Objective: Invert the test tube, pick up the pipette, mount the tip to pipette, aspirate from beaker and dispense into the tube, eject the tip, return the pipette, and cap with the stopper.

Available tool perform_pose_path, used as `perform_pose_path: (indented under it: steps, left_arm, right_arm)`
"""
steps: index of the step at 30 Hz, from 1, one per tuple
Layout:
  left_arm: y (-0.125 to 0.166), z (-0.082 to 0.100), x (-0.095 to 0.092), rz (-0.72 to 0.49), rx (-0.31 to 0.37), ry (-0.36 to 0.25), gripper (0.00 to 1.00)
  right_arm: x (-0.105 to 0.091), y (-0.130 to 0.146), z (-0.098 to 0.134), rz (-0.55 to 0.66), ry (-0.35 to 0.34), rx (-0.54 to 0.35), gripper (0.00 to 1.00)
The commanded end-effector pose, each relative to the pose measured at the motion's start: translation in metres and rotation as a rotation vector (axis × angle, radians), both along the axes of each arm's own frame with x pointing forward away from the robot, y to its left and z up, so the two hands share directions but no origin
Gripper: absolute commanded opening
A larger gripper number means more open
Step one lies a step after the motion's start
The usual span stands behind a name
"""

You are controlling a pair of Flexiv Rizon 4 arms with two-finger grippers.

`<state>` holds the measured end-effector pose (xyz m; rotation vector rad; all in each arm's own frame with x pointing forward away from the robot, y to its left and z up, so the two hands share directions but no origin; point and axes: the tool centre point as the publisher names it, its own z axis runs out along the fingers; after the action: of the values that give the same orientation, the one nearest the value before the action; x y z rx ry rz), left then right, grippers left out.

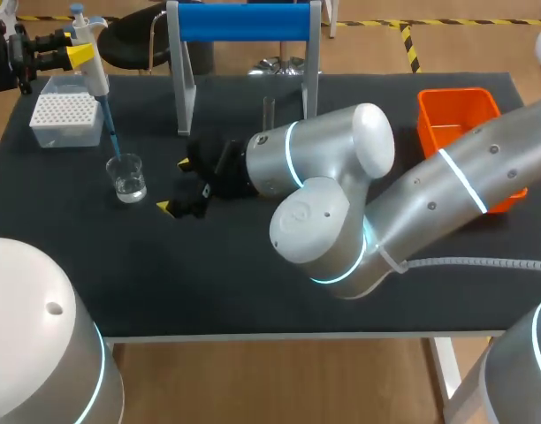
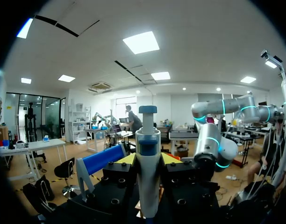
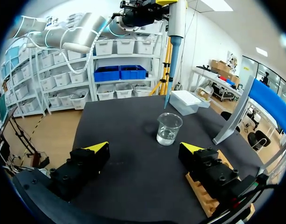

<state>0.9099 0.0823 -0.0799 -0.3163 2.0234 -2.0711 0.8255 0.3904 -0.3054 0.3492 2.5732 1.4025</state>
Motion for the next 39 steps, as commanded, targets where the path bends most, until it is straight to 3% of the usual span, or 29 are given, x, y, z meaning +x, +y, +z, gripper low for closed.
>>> perform_pose_path:
  steps: [1, 20, 39]
  left_arm:
    - [0.001, 0.000, 0.000, -0.003, 0.000, -0.001, 0.00]
    - [0.001, 0.000, 0.000, -0.003, 0.000, -0.001, 0.00]
    - [0.014, -0.038, 0.016, -0.012, -0.045, 0.004, 0.00]
  right_arm:
    - [0.000, 0.000, -0.001, 0.001, 0.000, 0.005, 1.00]
    - [0.000, 0.000, -0.001, 0.001, 0.000, 0.005, 1.00]
    - [0.000, 0.000, -0.001, 0.001, 0.000, 0.005, 1.00]
